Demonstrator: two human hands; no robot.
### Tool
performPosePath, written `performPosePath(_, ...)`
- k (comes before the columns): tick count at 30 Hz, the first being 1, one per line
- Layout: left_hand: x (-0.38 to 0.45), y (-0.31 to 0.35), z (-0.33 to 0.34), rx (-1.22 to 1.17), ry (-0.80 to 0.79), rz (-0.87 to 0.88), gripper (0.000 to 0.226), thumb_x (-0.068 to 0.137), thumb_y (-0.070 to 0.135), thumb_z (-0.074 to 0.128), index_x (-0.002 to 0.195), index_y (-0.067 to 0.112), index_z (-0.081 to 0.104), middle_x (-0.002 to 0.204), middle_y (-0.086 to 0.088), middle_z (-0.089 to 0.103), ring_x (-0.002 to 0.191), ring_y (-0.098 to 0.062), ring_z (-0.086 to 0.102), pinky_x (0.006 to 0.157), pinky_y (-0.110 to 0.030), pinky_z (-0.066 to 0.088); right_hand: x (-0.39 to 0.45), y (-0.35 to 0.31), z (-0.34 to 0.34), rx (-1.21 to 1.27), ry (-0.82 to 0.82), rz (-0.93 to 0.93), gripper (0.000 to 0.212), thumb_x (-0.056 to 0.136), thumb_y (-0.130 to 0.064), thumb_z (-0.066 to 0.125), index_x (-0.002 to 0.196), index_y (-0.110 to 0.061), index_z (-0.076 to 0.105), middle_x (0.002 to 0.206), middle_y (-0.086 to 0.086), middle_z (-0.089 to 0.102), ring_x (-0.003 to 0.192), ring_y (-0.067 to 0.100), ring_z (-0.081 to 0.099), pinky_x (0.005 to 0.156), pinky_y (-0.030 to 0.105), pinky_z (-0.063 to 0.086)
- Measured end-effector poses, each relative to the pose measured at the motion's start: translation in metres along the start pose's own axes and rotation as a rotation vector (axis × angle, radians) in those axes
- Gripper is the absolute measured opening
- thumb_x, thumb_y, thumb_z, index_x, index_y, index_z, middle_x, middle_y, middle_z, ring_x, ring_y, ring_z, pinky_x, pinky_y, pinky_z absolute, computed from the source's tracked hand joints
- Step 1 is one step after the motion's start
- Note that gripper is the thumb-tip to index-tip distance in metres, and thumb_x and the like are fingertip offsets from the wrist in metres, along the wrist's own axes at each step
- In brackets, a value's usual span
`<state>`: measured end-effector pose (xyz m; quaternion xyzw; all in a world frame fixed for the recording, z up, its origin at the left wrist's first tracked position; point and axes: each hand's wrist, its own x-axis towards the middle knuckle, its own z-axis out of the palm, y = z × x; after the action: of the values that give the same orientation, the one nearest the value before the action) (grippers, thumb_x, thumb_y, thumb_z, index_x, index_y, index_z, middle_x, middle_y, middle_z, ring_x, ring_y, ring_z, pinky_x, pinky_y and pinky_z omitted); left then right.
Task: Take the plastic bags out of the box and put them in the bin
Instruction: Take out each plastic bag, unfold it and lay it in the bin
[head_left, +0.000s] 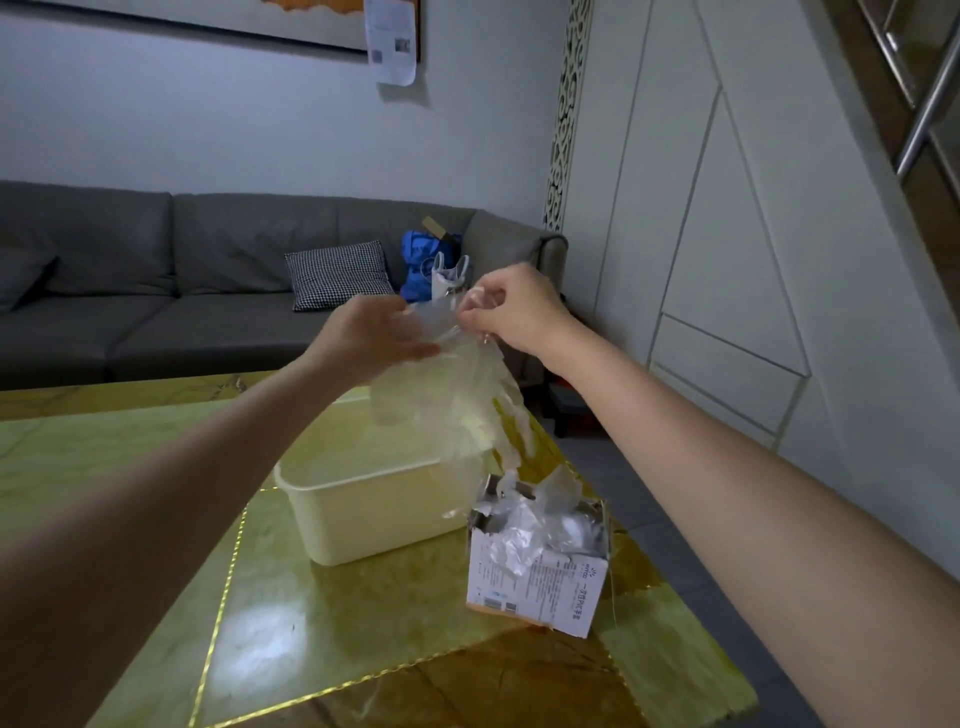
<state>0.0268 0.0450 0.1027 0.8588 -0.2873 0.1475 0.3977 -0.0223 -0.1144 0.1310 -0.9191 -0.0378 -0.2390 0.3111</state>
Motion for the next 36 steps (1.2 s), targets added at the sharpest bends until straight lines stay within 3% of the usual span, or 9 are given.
performPosePath(5,-0.012,-0.022,-0.010,-0.819,-0.049,-0.335,0.024,0.078,0.038,0.068,0.095,0.022,0.063,0.085,0.005,0.067,0.087,-0.015,0.061,0.079,-0.026,0.045,-0.010,0.015,0.003,0.566,0.158,0.187,0.012,0.090,-0.006,0.060,0.081,-0.015,0.061,0.078,0.000,0.062,0.070,0.012,0.061,0.072,0.027,0.054)
performPosePath(8,-0.017,-0.020,0.004,-0.810,-0.266,-0.299,0.039,0.073,0.043,0.067,0.108,0.027,0.060,0.114,0.002,0.063,0.106,-0.015,0.058,0.091,-0.034,0.043,-0.014,0.022,0.008,0.709,0.107,0.244,0.012,0.091,-0.006,0.058,0.082,-0.014,0.059,0.078,0.003,0.063,0.070,0.015,0.062,0.070,0.031,0.054)
performPosePath(12,-0.004,-0.014,0.007,-0.889,0.124,-0.352,0.013,0.088,0.023,0.059,0.084,0.012,0.066,0.083,-0.005,0.066,0.076,-0.015,0.063,0.067,-0.023,0.052,-0.023,0.043,0.014,0.567,-0.032,0.365,0.009,0.089,-0.001,0.060,0.086,-0.010,0.062,0.082,0.007,0.064,0.069,0.015,0.061,0.066,0.024,0.053)
performPosePath(14,0.001,-0.020,0.004,-0.726,0.167,-0.324,0.013,0.088,0.021,0.060,0.080,0.012,0.066,0.074,-0.001,0.064,0.065,-0.008,0.061,0.057,-0.017,0.049,-0.024,0.052,0.009,0.291,-0.088,0.436,0.018,0.084,-0.006,0.067,0.101,-0.009,0.063,0.102,0.012,0.065,0.083,0.017,0.060,0.063,0.019,0.049)
performPosePath(18,0.008,-0.020,0.007,-0.520,-0.008,-0.202,0.012,0.084,0.016,0.064,0.083,0.005,0.069,0.069,0.002,0.069,0.063,-0.009,0.059,0.062,-0.021,0.045,-0.012,0.027,0.001,0.176,-0.289,0.104,0.079,0.076,-0.032,0.076,0.142,-0.022,0.035,0.144,-0.002,0.037,0.126,0.009,0.036,0.102,0.027,0.034)
performPosePath(21,0.015,-0.022,0.012,-0.369,-0.102,-0.309,0.033,0.091,-0.001,0.047,0.124,0.000,0.048,0.118,-0.010,0.054,0.102,-0.020,0.055,0.082,-0.025,0.043,0.005,-0.006,0.015,-0.081,-0.303,-0.153,0.044,0.081,-0.031,0.073,0.120,-0.015,0.059,0.107,-0.008,0.060,0.098,0.006,0.052,0.081,0.018,0.039)
performPosePath(24,0.005,-0.028,0.005,-0.513,-0.177,-0.310,0.019,0.083,0.013,0.064,0.100,0.005,0.066,0.085,-0.002,0.067,0.081,-0.017,0.059,0.074,-0.027,0.043,0.021,-0.015,0.024,-0.011,-0.098,-0.192,0.011,0.087,-0.019,0.067,0.088,-0.008,0.068,0.070,-0.011,0.057,0.064,0.002,0.052,0.066,0.017,0.043)
performPosePath(31,-0.010,-0.087,-0.027,-0.511,-0.053,-0.392,0.018,0.087,0.023,0.058,0.075,0.011,0.065,0.053,0.006,0.063,0.046,0.002,0.057,0.052,-0.011,0.047,0.044,0.016,0.041,0.156,0.175,0.037,0.021,0.090,-0.015,0.062,0.092,0.006,0.065,0.071,0.003,0.059,0.058,0.004,0.049,0.060,0.014,0.043)
performPosePath(36,-0.001,-0.125,-0.037,-0.049,0.268,-0.548,0.024,0.091,0.018,0.056,0.103,0.001,0.067,0.078,-0.010,0.069,0.079,-0.025,0.057,0.070,-0.028,0.040,0.048,0.054,0.090,-0.079,0.042,0.137,0.017,0.090,-0.015,0.061,0.084,0.000,0.066,0.064,-0.001,0.049,0.071,0.014,0.052,0.064,0.022,0.034)
